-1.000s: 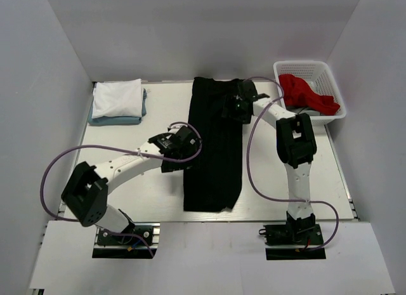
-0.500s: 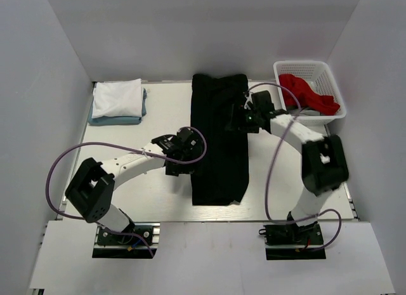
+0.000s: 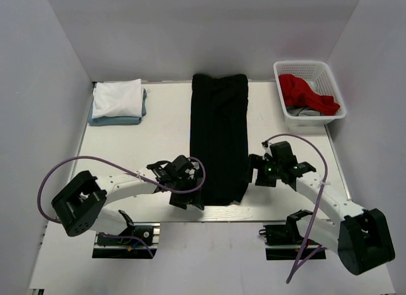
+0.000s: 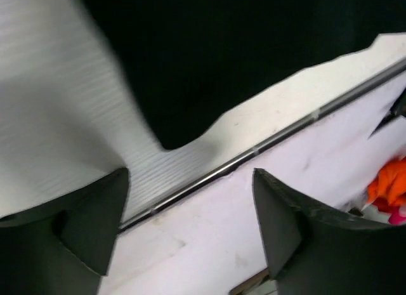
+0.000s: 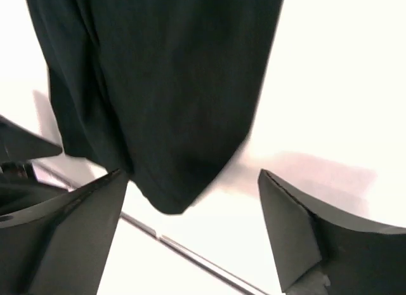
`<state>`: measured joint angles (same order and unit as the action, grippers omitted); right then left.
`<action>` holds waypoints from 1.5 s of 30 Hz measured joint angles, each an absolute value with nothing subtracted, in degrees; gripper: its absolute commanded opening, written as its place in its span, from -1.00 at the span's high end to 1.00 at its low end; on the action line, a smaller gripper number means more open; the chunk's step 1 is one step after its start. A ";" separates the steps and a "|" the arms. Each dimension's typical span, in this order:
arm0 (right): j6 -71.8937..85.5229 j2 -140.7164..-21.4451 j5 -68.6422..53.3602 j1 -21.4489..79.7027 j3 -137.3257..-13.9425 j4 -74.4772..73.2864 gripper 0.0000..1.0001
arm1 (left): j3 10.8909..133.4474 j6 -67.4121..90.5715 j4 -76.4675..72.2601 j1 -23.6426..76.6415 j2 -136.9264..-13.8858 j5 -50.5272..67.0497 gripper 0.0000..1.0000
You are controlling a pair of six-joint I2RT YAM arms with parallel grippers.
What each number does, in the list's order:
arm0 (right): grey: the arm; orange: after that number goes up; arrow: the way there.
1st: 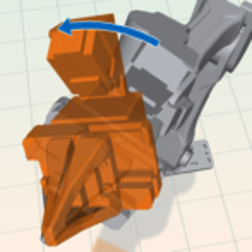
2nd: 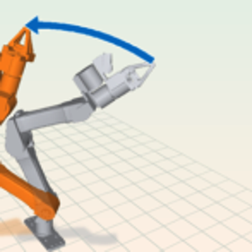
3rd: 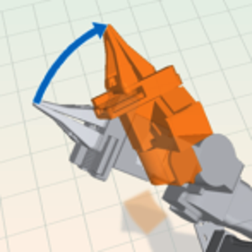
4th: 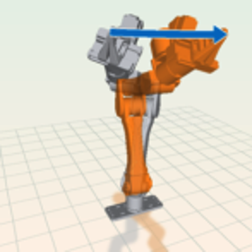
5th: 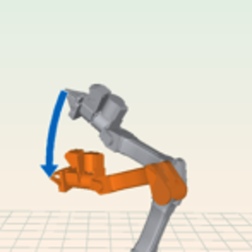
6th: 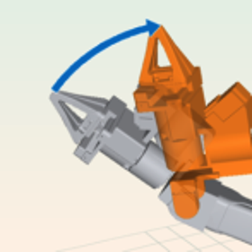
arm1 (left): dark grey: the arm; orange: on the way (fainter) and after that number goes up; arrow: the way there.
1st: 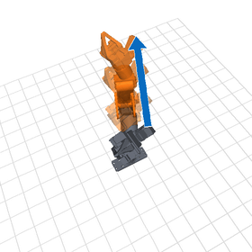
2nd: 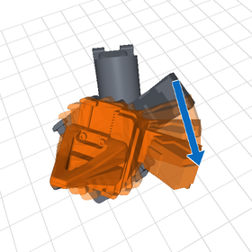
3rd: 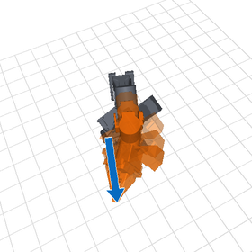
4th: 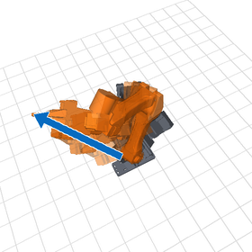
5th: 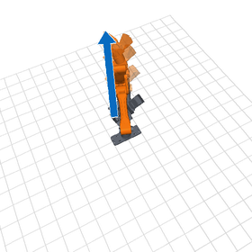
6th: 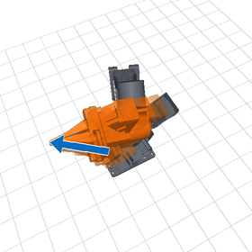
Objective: Fold and stack the t-shirts
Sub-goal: Grab the bottom of the folded rectangular tshirt with both arms
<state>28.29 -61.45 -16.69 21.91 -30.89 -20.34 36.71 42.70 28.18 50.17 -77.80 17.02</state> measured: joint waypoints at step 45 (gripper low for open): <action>29.30 -65.08 -25.65 28.58 -27.81 -25.47 1.00 | 37.95 38.54 28.71 53.76 -76.53 11.84 0.55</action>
